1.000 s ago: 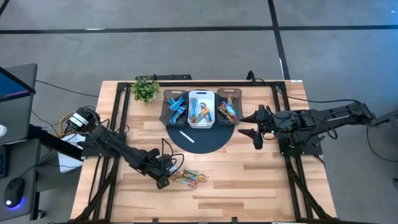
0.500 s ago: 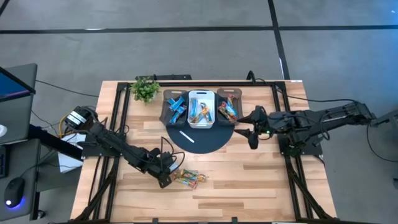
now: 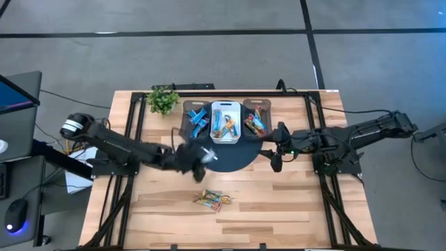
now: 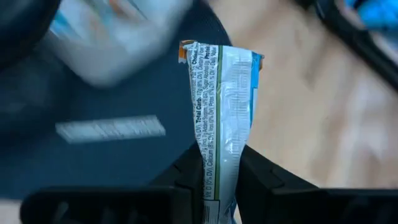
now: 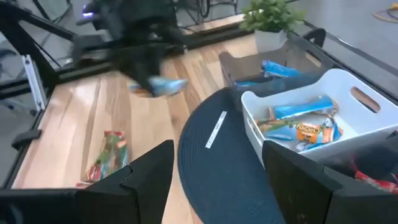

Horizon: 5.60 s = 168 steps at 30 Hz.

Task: Pick and place Granola Bars by type
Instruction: Put the orange granola bar into the white bin

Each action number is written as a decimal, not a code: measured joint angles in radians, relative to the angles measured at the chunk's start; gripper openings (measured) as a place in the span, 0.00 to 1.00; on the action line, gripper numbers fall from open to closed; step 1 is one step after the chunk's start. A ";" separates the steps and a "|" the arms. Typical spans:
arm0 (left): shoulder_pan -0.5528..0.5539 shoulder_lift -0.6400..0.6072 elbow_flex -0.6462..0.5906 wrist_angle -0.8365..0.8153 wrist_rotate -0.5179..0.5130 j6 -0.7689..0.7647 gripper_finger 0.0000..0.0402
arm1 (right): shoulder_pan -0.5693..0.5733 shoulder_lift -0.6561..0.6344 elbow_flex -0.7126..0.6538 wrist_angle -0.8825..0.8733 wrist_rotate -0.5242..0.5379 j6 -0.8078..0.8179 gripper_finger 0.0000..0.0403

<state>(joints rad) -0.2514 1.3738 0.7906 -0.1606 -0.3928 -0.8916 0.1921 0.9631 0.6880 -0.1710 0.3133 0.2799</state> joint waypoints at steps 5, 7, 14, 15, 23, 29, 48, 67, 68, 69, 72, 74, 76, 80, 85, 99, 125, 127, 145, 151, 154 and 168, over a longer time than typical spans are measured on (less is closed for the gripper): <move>0.166 0.024 0.000 0.202 -0.056 0.084 0.15 | -0.011 0.000 0.000 0.001 0.001 0.000 0.59; 0.231 0.050 0.000 0.309 -0.019 0.124 0.15 | -0.011 0.000 0.000 0.001 0.002 0.000 0.59; 0.412 0.145 0.000 0.556 0.056 0.172 0.15 | -0.010 0.000 0.000 0.008 0.002 0.008 0.59; 0.434 0.157 -0.001 0.572 0.070 0.173 0.15 | -0.009 0.000 0.000 0.009 0.002 0.012 0.59; 0.518 0.253 -0.001 0.697 0.188 0.159 0.15 | -0.008 0.000 0.000 0.008 0.002 0.073 0.59; 0.529 0.264 -0.001 0.700 0.188 0.168 0.15 | -0.009 0.000 0.000 0.009 0.002 0.080 0.59; 0.529 0.264 -0.001 0.701 0.268 0.203 0.48 | -0.009 0.040 0.000 0.038 0.032 0.135 0.59; 0.417 -0.056 0.000 0.397 0.694 0.482 0.42 | 0.086 0.342 0.002 0.288 -0.027 0.246 0.59; 0.397 -0.083 0.000 0.340 0.694 0.502 0.42 | 0.086 0.346 0.001 0.294 -0.027 0.246 0.59; 0.378 -0.107 0.000 0.285 0.690 0.520 0.42 | 0.085 0.351 0.001 0.308 -0.027 0.247 0.59; 0.319 -0.174 0.000 0.094 0.638 0.543 0.42 | 0.079 0.353 0.001 0.314 -0.027 0.259 0.59; 0.275 -0.212 0.000 -0.041 0.588 0.544 0.42 | 0.074 0.352 0.001 0.314 -0.025 0.263 0.59; 0.223 -0.233 -0.001 -0.115 0.536 0.542 0.42 | 0.069 0.345 0.001 0.314 -0.026 0.263 0.59; 0.098 -0.250 -0.001 -0.229 0.439 0.525 0.42 | 0.053 0.333 0.001 0.320 -0.024 0.262 0.59; -0.055 -0.234 -0.010 -0.261 0.304 0.502 0.42 | 0.038 0.317 0.000 0.317 -0.025 0.249 0.59; -0.149 -0.209 -0.011 -0.300 0.097 0.368 0.42 | 0.058 0.337 0.000 0.283 -0.256 0.251 0.59; -0.209 -0.209 -0.011 -0.612 0.144 0.440 0.41 | 0.181 0.846 0.327 0.473 -0.208 0.329 0.59; -0.211 -0.209 -0.011 -0.614 0.144 0.459 0.41 | 0.181 0.863 0.356 0.423 -0.205 0.322 0.59; -0.211 -0.452 -0.118 -0.633 0.116 0.459 0.42 | 0.214 0.923 0.416 0.181 -0.109 0.342 0.59; -0.211 -0.609 -0.206 -0.636 0.090 0.362 0.42 | 0.216 0.924 0.415 0.177 -0.129 0.211 0.59; -0.211 -0.667 -0.228 -0.638 0.069 0.337 0.42 | 0.216 0.924 0.415 0.186 -0.129 0.160 0.59; -0.211 -0.753 -0.240 -0.631 -0.031 0.249 0.42 | 0.210 1.000 0.419 0.245 -0.203 0.103 0.59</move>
<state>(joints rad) -0.4622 0.6212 0.5503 -0.7915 -0.4235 -0.6421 0.4016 1.9630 1.1066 0.0740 0.1104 0.3833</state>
